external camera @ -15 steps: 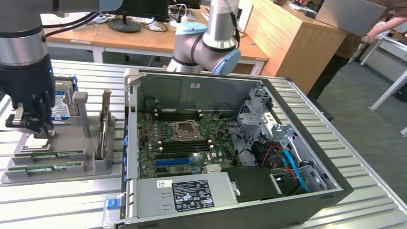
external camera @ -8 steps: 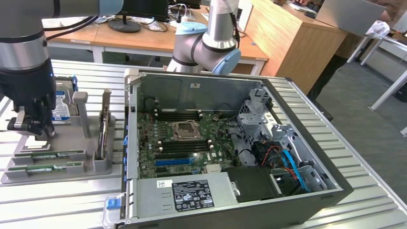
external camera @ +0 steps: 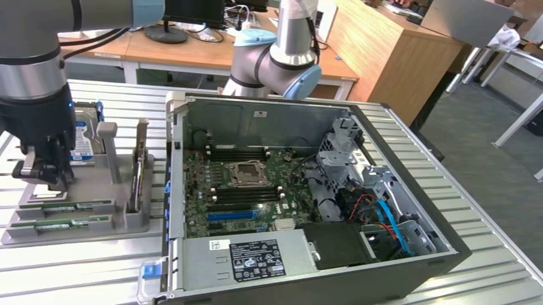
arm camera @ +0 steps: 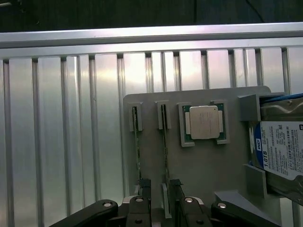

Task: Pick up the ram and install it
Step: 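Pick up the ram and move it above insertion slot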

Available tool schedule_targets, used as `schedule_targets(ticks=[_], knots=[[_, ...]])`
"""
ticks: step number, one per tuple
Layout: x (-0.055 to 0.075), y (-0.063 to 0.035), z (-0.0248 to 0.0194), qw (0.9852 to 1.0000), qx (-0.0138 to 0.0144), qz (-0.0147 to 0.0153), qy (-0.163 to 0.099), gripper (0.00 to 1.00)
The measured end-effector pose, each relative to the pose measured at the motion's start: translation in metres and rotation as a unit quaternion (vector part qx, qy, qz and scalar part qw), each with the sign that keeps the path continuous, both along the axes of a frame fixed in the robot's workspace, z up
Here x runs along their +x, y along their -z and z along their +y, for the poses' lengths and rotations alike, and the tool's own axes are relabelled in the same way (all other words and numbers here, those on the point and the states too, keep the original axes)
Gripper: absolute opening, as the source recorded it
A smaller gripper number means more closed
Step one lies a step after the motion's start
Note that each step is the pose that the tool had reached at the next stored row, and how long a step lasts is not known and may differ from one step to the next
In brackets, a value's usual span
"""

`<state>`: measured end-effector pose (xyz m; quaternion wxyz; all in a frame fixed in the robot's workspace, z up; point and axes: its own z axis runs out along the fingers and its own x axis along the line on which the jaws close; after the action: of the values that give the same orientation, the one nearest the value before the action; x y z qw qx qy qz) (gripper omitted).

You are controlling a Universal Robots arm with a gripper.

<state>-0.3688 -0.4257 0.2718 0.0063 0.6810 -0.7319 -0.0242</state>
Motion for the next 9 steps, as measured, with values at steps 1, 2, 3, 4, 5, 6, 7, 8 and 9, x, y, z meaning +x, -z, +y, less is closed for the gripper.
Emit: schedule_targets(ticks=[1, 2, 3, 4, 5, 6, 7, 8, 9], knots=[[0.0000, 0.0009, 0.0000, 1.0000, 0.0000, 0.0000, 0.000, 0.30], [0.0000, 0.0019, 0.0000, 1.0000, 0.0000, 0.0000, 0.000, 0.30], [0.0000, 0.0029, 0.0000, 1.0000, 0.0000, 0.0000, 0.000, 0.30], [0.0000, 0.0039, 0.0000, 1.0000, 0.0000, 0.0000, 0.000, 0.30], [0.0000, 0.0049, 0.0000, 1.0000, 0.0000, 0.0000, 0.000, 0.30], [0.0000, 0.0059, 0.0000, 1.0000, 0.0000, 0.0000, 0.000, 0.30], [0.0000, 0.0070, 0.0000, 1.0000, 0.0000, 0.0000, 0.000, 0.30], [0.0000, 0.0081, 0.0000, 1.0000, 0.0000, 0.0000, 0.000, 0.30], [0.0000, 0.0091, 0.0000, 1.0000, 0.0000, 0.0000, 0.000, 0.30]])
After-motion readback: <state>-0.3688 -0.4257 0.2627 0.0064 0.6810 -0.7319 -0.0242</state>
